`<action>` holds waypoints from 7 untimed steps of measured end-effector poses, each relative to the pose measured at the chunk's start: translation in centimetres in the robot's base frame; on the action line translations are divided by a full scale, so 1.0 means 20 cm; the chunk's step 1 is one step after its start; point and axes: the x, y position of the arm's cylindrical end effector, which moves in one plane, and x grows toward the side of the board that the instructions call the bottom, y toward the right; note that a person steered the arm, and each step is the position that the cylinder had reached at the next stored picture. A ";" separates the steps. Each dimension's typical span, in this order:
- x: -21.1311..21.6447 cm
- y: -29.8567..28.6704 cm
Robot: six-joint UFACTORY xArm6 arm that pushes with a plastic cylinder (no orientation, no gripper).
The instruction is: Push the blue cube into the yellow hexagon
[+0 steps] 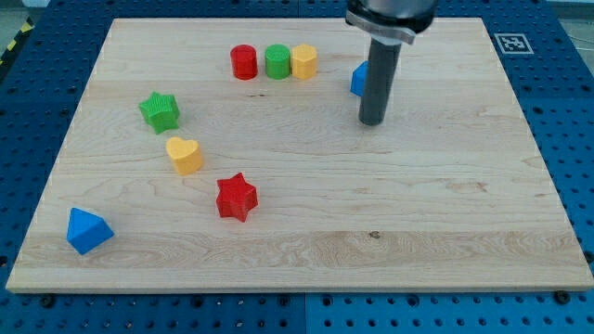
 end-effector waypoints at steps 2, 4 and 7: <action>-0.05 0.02; -0.51 0.02; -0.53 0.21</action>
